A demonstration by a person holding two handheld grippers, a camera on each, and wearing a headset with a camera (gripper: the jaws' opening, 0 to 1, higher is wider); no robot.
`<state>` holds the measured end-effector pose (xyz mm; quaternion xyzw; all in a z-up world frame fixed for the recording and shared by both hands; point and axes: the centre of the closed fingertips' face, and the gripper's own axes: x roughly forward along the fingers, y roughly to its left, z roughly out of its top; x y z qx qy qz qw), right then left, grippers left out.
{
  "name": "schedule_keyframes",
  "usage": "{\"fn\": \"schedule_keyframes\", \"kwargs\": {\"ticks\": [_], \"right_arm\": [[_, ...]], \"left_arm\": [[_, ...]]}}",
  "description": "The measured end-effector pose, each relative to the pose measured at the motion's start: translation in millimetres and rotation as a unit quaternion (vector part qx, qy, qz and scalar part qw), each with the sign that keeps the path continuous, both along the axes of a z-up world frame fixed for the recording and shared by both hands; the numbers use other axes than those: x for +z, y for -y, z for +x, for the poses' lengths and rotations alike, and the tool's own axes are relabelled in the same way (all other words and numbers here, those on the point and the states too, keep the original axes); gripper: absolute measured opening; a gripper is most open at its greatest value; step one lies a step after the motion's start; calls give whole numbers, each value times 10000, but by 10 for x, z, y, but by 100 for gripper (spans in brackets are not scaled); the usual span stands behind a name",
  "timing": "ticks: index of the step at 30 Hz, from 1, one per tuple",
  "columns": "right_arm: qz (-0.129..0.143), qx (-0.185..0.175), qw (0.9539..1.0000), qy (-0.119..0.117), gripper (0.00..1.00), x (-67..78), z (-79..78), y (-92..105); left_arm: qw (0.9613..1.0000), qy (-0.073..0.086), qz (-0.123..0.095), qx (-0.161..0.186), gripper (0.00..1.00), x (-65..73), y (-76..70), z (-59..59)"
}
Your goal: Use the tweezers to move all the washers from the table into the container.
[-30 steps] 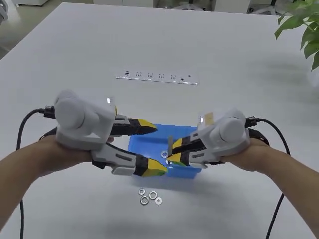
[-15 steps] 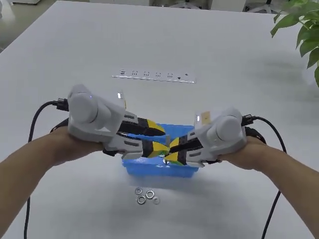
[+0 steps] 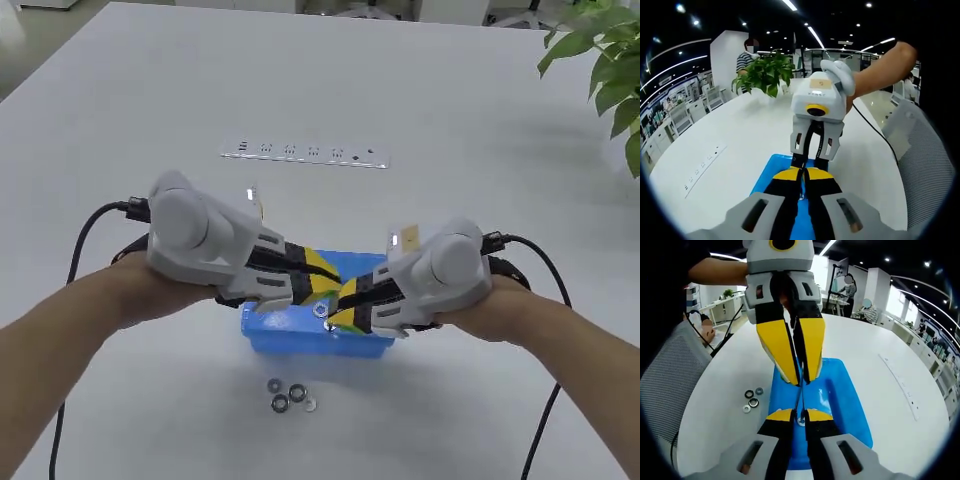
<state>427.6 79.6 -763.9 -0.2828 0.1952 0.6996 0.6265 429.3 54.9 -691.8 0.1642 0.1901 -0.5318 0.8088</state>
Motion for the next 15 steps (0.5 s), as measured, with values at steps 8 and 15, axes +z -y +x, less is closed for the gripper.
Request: {"fn": "schedule_keyframes", "kwargs": {"ticks": [8, 15], "right_arm": [[-34, 44, 10000, 70, 10, 1, -11, 6], [-52, 55, 9999, 126, 11, 0, -13, 17]], "left_arm": [[10000, 20, 15, -22, 7, -1, 11, -2], [9999, 100, 69, -115, 6, 3, 37, -29]]}}
